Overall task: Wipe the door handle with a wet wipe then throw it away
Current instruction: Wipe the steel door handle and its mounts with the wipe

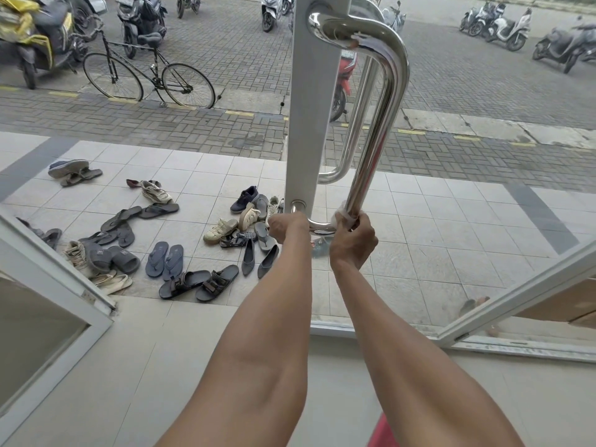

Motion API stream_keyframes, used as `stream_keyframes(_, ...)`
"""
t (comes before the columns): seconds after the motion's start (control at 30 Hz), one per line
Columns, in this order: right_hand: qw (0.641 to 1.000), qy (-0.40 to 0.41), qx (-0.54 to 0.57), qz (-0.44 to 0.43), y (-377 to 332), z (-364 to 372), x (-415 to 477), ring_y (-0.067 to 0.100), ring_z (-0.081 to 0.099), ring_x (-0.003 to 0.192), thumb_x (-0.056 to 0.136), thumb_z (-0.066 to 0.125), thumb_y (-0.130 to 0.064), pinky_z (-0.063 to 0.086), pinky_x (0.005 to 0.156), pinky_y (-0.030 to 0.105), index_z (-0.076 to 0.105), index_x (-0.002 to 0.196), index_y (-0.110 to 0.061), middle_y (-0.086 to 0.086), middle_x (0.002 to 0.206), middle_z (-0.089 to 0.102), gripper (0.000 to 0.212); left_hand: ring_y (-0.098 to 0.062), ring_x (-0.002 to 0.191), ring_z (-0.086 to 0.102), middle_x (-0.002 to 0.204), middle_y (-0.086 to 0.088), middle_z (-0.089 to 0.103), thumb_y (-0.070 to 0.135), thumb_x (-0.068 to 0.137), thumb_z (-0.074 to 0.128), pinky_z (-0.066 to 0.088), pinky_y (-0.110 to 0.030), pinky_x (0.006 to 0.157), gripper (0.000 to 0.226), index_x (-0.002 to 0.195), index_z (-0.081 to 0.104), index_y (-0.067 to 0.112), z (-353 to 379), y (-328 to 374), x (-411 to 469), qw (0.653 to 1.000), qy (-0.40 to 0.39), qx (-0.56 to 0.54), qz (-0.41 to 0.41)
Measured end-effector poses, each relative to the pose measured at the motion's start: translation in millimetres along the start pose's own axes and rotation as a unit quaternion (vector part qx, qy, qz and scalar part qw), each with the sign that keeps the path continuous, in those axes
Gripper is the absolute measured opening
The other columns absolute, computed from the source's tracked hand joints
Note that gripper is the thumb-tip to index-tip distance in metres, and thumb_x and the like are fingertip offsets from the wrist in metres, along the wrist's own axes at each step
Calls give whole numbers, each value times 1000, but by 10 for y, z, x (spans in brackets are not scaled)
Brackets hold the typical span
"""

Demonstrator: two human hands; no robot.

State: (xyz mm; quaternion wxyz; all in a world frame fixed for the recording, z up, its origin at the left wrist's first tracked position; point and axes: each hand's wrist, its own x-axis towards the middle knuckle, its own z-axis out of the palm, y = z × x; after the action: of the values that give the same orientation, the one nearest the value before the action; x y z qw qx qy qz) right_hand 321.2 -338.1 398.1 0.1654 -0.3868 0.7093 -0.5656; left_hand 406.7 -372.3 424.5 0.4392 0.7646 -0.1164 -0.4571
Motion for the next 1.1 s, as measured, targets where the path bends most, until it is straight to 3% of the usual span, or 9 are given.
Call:
stream_keyframes(0.27, 995, 6, -25, -93, 43, -11, 30, 35, 68, 84, 90, 66, -32, 51, 76, 37, 63, 115, -9, 11, 93, 75, 35, -31, 96, 70, 114, -21, 66, 2, 81, 68, 60, -39, 79, 35, 113, 56, -3, -5, 26, -78, 1000, 13, 2, 6)
stream_keyframes(0.4, 997, -23, -30, -75, 148, -21, 15, 31, 68, 83, 90, 65, -32, 45, 71, 27, 65, 110, -8, 10, 88, 75, 31, -29, 96, 70, 114, -20, 66, 3, 83, 67, 59, -35, 77, 32, 113, 56, -3, -2, 20, -94, 1000, 20, 2, 16)
stream_keyframes(0.63, 997, -17, -26, -75, 86, -38, 42, 31, 68, 82, 88, 69, -31, 45, 72, 27, 67, 104, -9, 9, 89, 75, 27, -30, 99, 69, 116, -20, 65, 2, 85, 65, 59, -33, 77, 33, 116, 54, -2, -25, 31, -119, 1000, 18, 14, 21)
stream_keyframes(0.93, 985, 64, -2, -158, -285, -87, 152, 26, 70, 82, 87, 67, -41, 46, 73, 26, 66, 118, -10, 5, 97, 76, 43, -29, 105, 66, 120, -20, 63, 2, 85, 65, 55, -31, 79, 34, 117, 53, -1, -38, 30, -189, 999, 17, 14, 25)
stream_keyframes(1.1, 986, 37, -10, -161, -204, -92, 167, 31, 69, 92, 90, 63, -44, 50, 79, 33, 62, 124, -8, 10, 107, 74, 50, -28, 104, 67, 119, -19, 64, 0, 85, 63, 53, -27, 73, 32, 115, 54, -2, -32, 18, -201, 999, 23, 13, 33)
